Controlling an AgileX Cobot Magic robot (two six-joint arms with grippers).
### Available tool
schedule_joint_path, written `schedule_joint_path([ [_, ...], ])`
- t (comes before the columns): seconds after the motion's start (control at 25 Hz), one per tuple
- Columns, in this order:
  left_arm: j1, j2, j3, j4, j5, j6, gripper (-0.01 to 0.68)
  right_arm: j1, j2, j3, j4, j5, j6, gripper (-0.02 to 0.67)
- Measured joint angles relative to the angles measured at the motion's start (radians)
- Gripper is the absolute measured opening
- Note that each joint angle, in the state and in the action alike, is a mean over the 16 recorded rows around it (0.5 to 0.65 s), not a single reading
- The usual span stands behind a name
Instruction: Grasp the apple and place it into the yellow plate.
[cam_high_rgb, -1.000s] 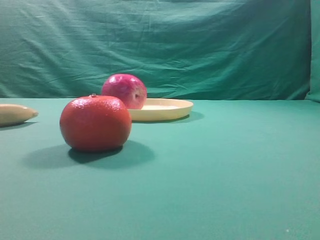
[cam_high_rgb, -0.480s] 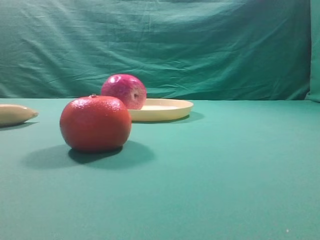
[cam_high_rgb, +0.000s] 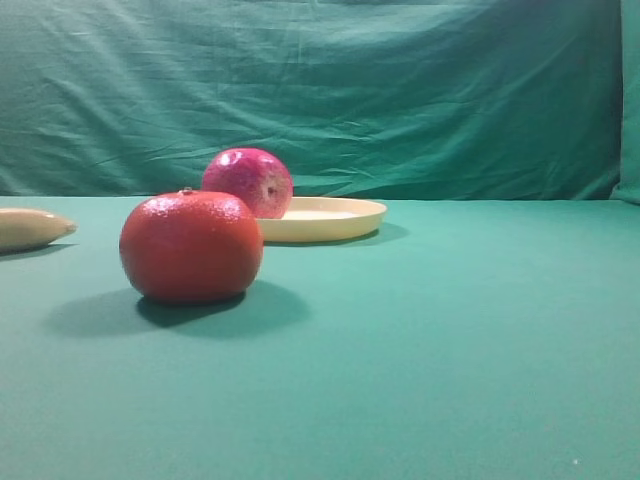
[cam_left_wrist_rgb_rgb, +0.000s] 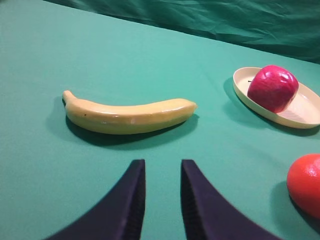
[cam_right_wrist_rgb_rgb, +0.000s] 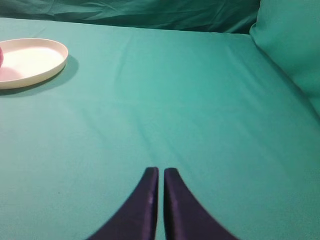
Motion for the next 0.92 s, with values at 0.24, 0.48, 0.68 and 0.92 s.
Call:
schedule_joint_path([
  [0.24, 0.0, 0.0, 0.0, 0.0, 0.0, 0.0, 0.157, 0.0, 0.0, 0.0, 0.0, 0.0, 0.0, 0.0],
  [0.48, 0.0, 0.0, 0.0, 0.0, 0.0, 0.0, 0.157, 0.0, 0.0, 0.0, 0.0, 0.0, 0.001, 0.0],
  [0.68, 0.0, 0.0, 0.0, 0.0, 0.0, 0.0, 0.157, 0.0, 0.0, 0.0, 0.0, 0.0, 0.002, 0.0],
  [0.92, 0.0, 0.0, 0.0, 0.0, 0.0, 0.0, 0.157, 0.0, 0.0, 0.0, 0.0, 0.0, 0.003, 0.0],
])
